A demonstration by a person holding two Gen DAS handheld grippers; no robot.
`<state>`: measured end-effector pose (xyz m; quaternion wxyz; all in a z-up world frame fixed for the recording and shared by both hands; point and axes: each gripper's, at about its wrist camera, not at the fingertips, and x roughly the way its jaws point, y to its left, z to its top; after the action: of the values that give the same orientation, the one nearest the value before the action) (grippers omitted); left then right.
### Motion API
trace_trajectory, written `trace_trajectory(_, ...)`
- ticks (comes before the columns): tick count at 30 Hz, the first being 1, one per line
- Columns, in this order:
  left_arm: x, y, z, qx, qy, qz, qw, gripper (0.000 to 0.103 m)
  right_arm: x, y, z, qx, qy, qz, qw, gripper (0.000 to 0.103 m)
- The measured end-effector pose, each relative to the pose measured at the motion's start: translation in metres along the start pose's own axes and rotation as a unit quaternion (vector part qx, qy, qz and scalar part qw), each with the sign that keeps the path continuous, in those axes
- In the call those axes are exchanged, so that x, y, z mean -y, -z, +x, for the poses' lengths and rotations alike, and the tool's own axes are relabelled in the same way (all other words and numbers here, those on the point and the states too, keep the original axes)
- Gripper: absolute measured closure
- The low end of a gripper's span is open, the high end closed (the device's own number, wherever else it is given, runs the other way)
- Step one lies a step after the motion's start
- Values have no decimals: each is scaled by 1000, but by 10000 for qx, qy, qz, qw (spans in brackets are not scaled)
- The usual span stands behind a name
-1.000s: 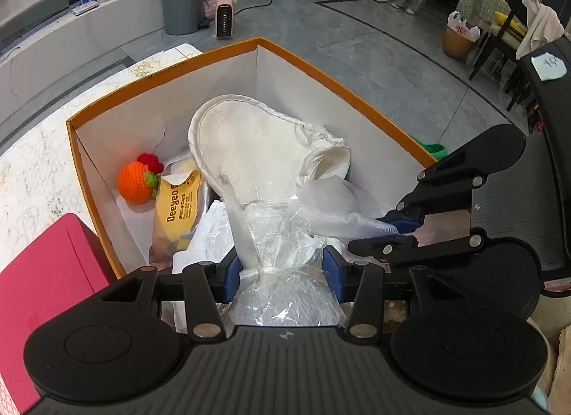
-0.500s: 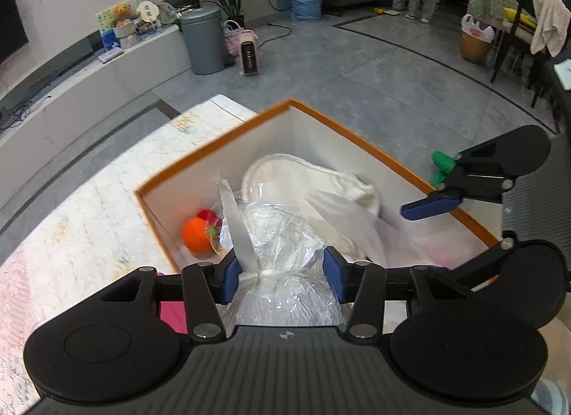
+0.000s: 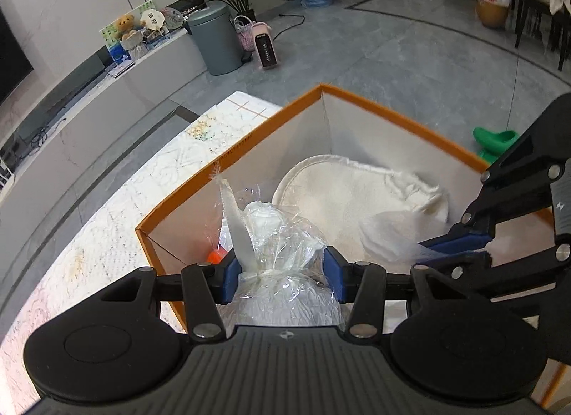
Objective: Organize soft objects
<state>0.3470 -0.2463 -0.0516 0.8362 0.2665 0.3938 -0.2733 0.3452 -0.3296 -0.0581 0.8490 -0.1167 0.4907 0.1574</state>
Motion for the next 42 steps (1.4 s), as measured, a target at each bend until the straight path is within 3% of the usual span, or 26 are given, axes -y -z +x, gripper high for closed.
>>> trace_trajectory(4, 0, 3, 3, 87, -83, 116, 9999, 35, 4, 1, 11, -95, -52, 5, 9999, 97)
trace_trajectory(6, 0, 5, 2, 159, -212, 146, 9995, 25, 5, 2, 14, -95, -81, 39, 9999, 96)
trace_trajectory(11, 0, 7, -6, 285, -231, 140, 9992, 20, 4, -1, 12, -42, -81, 34, 10000, 93)
trace_trajectory(13, -1, 6, -14, 376, -232, 90, 9990, 17, 3, -1, 8, -24, -54, 26, 10000, 88)
trace_trajectory(14, -2, 6, -20, 421, -235, 70, 9988, 15, 2, -1, 5, -23, -23, 25, 10000, 79)
trace_trajectory(15, -3, 5, -25, 454, -217, 58, 9987, 15, 2, -1, 2, -15, 21, 21, 10000, 71)
trace_trajectory(22, -13, 4, -74, 670, -129, -175, 9975, 15, -4, -6, -31, 59, 112, 148, 9998, 63)
trace_trajectory(30, -12, 27, -141, 999, -386, -354, 9936, 17, -25, -9, -83, 384, 257, 337, 9984, 44)
trace_trajectory(35, -12, 52, -185, 1303, -755, -501, 9873, 20, -43, -2, -111, 562, 263, 555, 9965, 42)
trace_trajectory(42, -21, 91, -234, 1328, -1005, -824, 9826, 20, -82, 8, -142, 655, 100, 686, 9954, 41)
